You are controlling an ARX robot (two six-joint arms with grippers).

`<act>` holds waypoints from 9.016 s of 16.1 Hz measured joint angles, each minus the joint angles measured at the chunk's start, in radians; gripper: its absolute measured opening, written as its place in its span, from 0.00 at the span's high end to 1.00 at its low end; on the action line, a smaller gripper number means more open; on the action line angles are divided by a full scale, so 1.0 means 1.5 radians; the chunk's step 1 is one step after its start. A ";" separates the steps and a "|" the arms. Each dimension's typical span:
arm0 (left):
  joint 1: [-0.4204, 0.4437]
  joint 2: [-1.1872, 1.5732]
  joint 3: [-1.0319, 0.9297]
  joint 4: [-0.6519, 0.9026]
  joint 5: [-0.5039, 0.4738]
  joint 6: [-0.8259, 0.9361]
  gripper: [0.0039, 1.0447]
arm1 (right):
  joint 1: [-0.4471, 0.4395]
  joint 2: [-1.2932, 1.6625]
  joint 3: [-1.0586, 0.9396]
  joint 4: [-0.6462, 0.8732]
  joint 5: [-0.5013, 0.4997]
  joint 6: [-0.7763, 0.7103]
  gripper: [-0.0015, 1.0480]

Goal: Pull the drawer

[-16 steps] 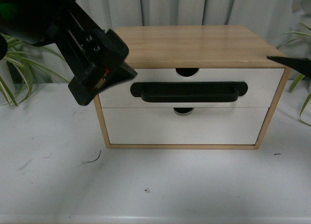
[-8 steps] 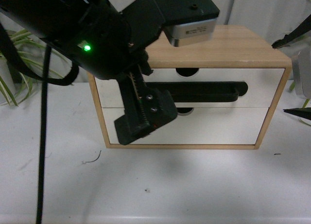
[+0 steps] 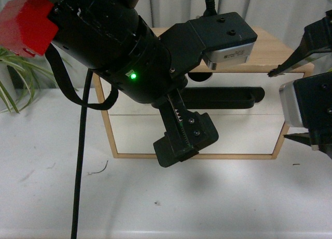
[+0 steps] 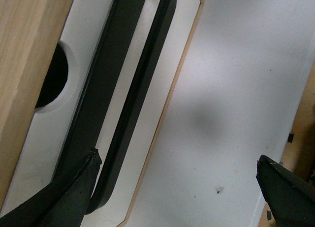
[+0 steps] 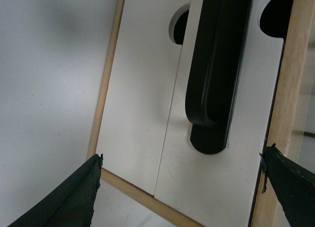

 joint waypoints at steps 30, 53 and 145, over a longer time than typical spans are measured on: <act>-0.018 0.092 -0.004 0.085 0.018 -0.027 0.06 | 0.072 0.113 0.004 0.046 0.022 0.067 0.06; -0.063 -0.103 -0.232 0.132 0.049 -0.116 0.06 | 0.151 -0.110 -0.187 -0.050 0.075 0.124 0.06; 0.344 -1.189 -0.810 0.184 -0.100 -0.536 0.06 | -0.072 -1.099 -0.589 -0.039 0.292 1.152 0.06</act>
